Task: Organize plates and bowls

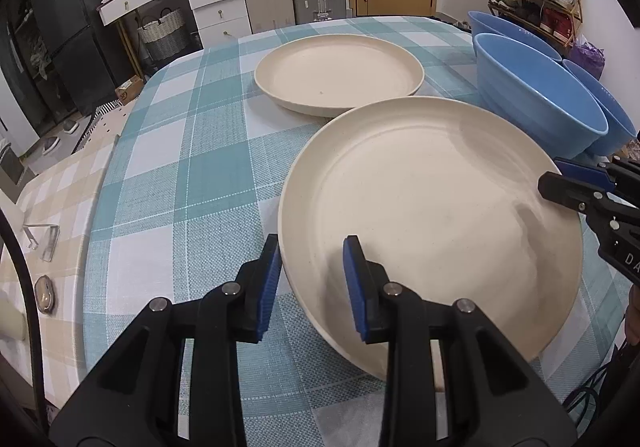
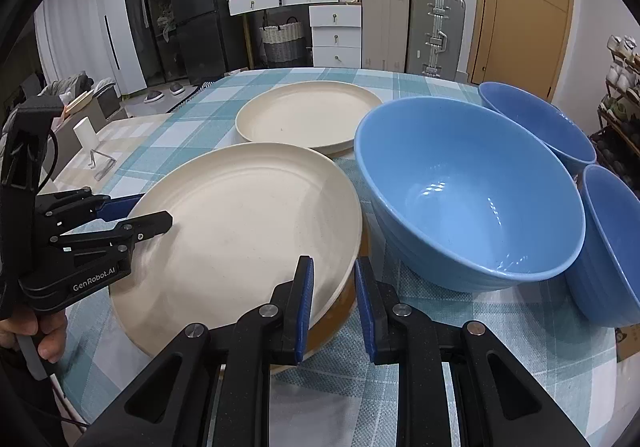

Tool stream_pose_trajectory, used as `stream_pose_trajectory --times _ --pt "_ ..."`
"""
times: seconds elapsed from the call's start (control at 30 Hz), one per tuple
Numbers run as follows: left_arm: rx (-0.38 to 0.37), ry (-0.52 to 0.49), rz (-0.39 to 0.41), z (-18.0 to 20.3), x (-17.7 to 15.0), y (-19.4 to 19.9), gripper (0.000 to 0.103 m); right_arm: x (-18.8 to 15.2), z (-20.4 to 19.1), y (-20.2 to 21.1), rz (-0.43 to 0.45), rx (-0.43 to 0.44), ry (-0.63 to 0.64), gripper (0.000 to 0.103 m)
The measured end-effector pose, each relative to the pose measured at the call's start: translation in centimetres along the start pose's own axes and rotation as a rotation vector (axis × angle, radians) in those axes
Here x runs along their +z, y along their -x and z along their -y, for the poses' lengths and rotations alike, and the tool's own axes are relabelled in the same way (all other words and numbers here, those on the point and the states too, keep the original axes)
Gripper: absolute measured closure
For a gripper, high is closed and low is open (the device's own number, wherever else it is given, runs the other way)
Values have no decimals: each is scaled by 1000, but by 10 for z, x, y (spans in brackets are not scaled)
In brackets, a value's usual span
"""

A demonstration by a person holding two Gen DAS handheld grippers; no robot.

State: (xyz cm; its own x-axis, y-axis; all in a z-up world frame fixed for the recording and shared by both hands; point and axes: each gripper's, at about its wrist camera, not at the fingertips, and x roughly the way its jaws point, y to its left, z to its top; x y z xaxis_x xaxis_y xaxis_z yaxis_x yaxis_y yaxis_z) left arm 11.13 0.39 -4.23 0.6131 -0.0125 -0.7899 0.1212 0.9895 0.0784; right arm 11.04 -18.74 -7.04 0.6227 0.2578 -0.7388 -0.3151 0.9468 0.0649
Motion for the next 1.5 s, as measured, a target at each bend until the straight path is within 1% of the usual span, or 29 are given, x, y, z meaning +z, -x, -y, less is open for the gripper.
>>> stream_pose_trajectory --times 0.5,0.63,0.73,0.9,1.03,1.1,1.17,1.3,1.37,1.43,1.47,1.5 --pt "31 -39 -1 9 -3 -4 76 -3 -3 -14 -12 -15 2 81" --pt "55 -62 1 14 -4 -4 76 -5 -3 -16 -12 -18 4 81" --pt "71 -79 1 17 -4 -4 75 -6 -3 -19 -17 -19 1 81" --pt "74 -87 1 18 -5 -5 73 -8 -5 -21 -17 -23 2 81" --pt "42 -74 -1 17 -4 -5 64 -10 -6 -22 -14 -28 4 81" --pt "35 -73 -2 17 -4 -6 64 -11 -6 -23 -15 -29 3 81" --pt "17 -60 -8 14 -4 -6 60 -11 -6 -23 -15 -29 3 81" --pt "-59 7 -33 4 -2 -11 54 -12 -6 -23 -17 -34 6 81" --pt "-78 38 -51 -1 -2 -13 47 -11 -6 -23 -19 -33 7 80" --pt "-94 65 -65 -7 -1 -14 46 -10 -7 -23 -19 -21 5 76" --pt "-104 82 -67 -10 -1 -13 44 -10 -8 -22 -15 -13 6 71" --pt "-111 96 -67 -13 -1 -12 43 -9 -9 -19 -10 -7 8 62"
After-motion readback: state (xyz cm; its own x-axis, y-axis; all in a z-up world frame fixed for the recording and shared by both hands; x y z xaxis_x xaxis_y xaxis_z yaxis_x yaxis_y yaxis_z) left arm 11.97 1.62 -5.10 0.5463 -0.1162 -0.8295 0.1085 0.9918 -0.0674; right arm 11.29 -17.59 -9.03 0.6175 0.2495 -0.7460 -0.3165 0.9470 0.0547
